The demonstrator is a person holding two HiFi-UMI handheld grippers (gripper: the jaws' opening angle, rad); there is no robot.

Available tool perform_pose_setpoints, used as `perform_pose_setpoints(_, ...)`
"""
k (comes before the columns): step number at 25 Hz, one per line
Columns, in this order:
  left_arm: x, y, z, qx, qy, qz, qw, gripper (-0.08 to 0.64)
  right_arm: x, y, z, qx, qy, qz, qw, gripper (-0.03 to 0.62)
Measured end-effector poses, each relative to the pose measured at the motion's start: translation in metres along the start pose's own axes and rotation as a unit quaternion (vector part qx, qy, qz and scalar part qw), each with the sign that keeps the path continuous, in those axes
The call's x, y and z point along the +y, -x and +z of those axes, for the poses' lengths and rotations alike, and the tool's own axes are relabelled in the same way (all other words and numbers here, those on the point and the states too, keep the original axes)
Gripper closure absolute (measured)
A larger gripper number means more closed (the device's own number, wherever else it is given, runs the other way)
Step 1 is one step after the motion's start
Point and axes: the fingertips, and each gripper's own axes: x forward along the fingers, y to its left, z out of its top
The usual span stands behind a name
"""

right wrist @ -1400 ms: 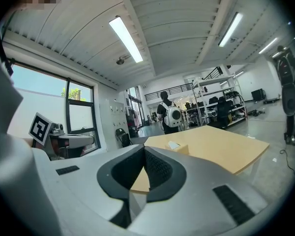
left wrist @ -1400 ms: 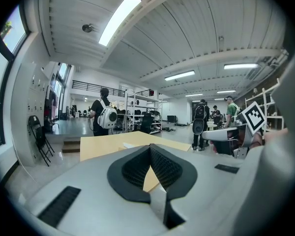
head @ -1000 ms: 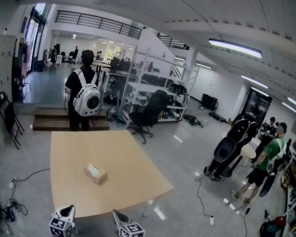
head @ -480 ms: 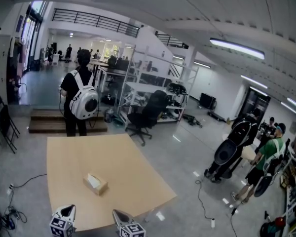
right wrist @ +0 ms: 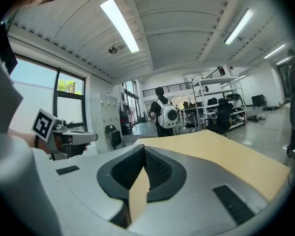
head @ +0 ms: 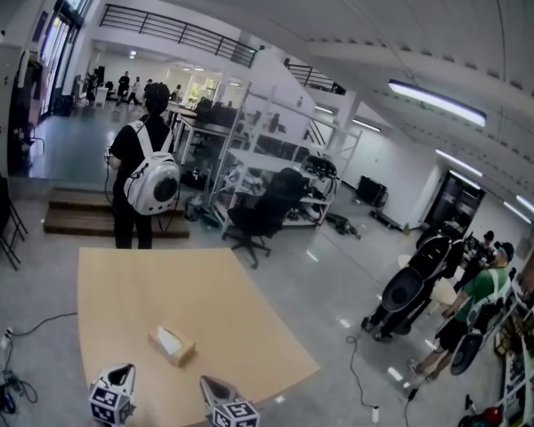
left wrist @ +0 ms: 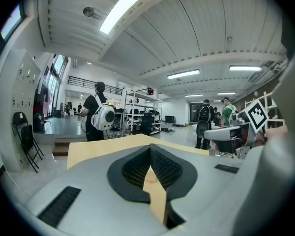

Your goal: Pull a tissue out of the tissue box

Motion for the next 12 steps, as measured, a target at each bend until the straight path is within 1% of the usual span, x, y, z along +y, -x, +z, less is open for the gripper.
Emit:
perform_pose_setpoints(6, 0.025, -0.027, -0.002, 0.004, -0.002, -0.006, 1.0000, 0.552, -0.004, -0.041, 0.005, 0.002, -0.001, 0.004, 1.000, 0.581)
perform_pose_setpoints(12, 0.043, -0.045, 0.001, 0.007, 0.000, -0.001, 1.0000, 0.552, -0.012, -0.070, 0.009, 0.007, -0.002, 0.012, 1.000, 0.581)
